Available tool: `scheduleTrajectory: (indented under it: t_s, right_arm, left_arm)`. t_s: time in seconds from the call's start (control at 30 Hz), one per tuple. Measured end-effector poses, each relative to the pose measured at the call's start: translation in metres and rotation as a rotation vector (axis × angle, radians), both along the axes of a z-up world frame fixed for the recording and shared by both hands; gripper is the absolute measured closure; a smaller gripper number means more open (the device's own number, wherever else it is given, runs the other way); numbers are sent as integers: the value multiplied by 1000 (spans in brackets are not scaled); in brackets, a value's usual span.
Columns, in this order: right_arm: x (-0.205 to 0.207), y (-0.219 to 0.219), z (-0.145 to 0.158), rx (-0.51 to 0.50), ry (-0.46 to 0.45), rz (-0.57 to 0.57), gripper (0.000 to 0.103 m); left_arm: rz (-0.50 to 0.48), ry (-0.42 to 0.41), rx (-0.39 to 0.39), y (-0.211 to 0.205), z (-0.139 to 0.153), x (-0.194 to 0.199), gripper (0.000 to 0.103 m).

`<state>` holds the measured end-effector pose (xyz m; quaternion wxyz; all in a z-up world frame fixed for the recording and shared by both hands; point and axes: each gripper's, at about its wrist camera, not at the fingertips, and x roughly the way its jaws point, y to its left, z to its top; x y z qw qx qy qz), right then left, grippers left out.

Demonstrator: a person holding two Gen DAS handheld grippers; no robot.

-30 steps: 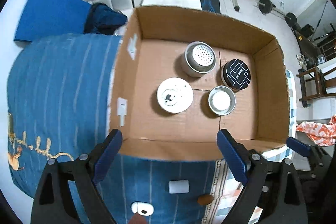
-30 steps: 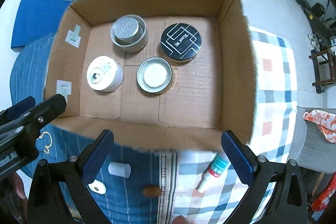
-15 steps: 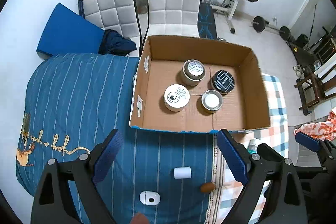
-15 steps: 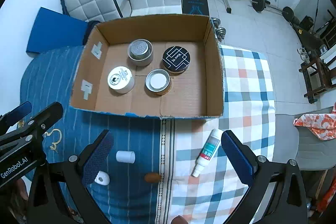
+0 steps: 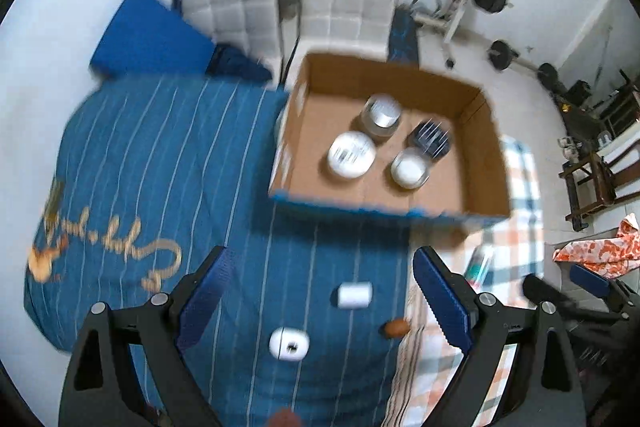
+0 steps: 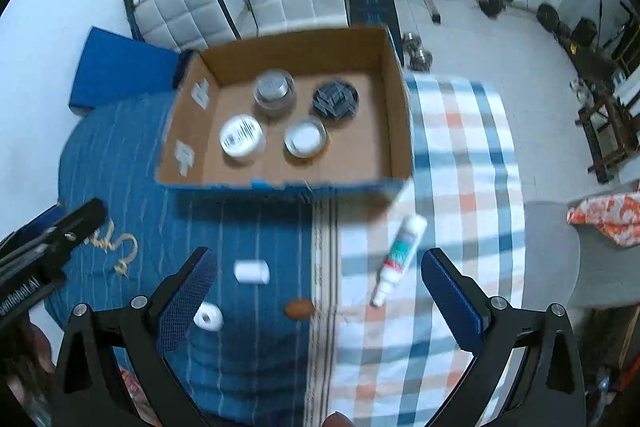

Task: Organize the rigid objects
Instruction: 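Withdraw both tools from the box back toward the bed, then grasp the white earbud case with the left tool while the right tool grasps the spray bottle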

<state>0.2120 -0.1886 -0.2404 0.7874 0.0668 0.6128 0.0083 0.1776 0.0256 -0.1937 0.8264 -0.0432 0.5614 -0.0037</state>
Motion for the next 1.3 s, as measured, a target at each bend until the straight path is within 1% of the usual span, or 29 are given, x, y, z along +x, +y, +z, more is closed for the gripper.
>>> scheduleTrajectory:
  t_s: [0.07,0.2,0.23,0.37,0.43,0.47,0.5,0.53,0.57,0.6,0.63,0.67,0.7,0.77,0.8,0.83,0.87,0.9,0.93,1.03,1.13,1.23,1.3]
  right_arm:
    - [-11,-11,-23,-7,52,-16,0]
    - [-32,-38,-78,-17,174,-73,0]
    - [-38,-46,-96,-18,210,-94,0]
    - [-50,-68,-144,2,296,-163,0]
    - [-51,-76,-163,15,314,-193,0]
    - [-50,-79,-172,20,322,-208,0]
    - [-47,-81,-178,22,328,-220,0]
    - [-44,-84,-187,32,334,-242,0]
    - [-41,-87,-195,46,338,-261,0]
    - [-38,-88,-202,60,344,-277,2]
    - [-33,-90,-209,71,349,-298,4]
    - [-29,-93,-215,75,349,-318,5]
    - [-24,-95,-221,76,346,-336,8]
    - [-13,-97,-231,70,341,-359,20]
    - [-8,-97,-236,59,349,-359,40]
    - [-4,-96,-241,44,365,-354,48]
    - [-2,-94,-239,18,350,-351,55]
    - [-1,-89,-238,-8,354,-323,68]
    - [-1,-83,-238,-29,366,-292,68]
    - [-18,-67,-242,-36,411,-194,68]
    - [-49,-55,-246,-6,471,-114,68]
    - [-79,-52,-249,33,516,-80,68]
    - [-88,-53,-251,53,517,-71,68]
  left_arm:
    - [21,59,3,10,-23,-10,11]
    - [45,234,33,26,-95,-33,11]
    - [44,291,47,27,-119,-39,11]
    - [15,432,71,23,-183,-53,11]
    - [-14,480,87,16,-210,-56,11]
    - [-21,499,89,14,-219,-56,12]
    - [-26,518,86,11,-231,-56,16]
    - [-25,527,84,10,-238,-56,19]
    - [-24,540,84,9,-245,-56,21]
    - [-23,557,83,7,-253,-56,26]
    - [-24,564,76,6,-258,-56,34]
    - [-25,569,74,4,-261,-56,36]
    - [-27,577,81,2,-266,-56,36]
    - [-28,556,75,-1,-266,-56,39]
    - [-33,552,77,-3,-266,-56,45]
    - [-38,551,73,-5,-266,-57,48]
    - [-43,549,66,-8,-264,-56,48]
    - [-49,544,80,-12,-264,-57,48]
    - [-53,538,88,-14,-262,-56,48]
    - [-60,526,96,-22,-261,-61,48]
    - [-57,527,82,-29,-259,-69,48]
    - [-64,531,61,-36,-257,-76,48]
    - [-74,527,57,-43,-256,-81,48]
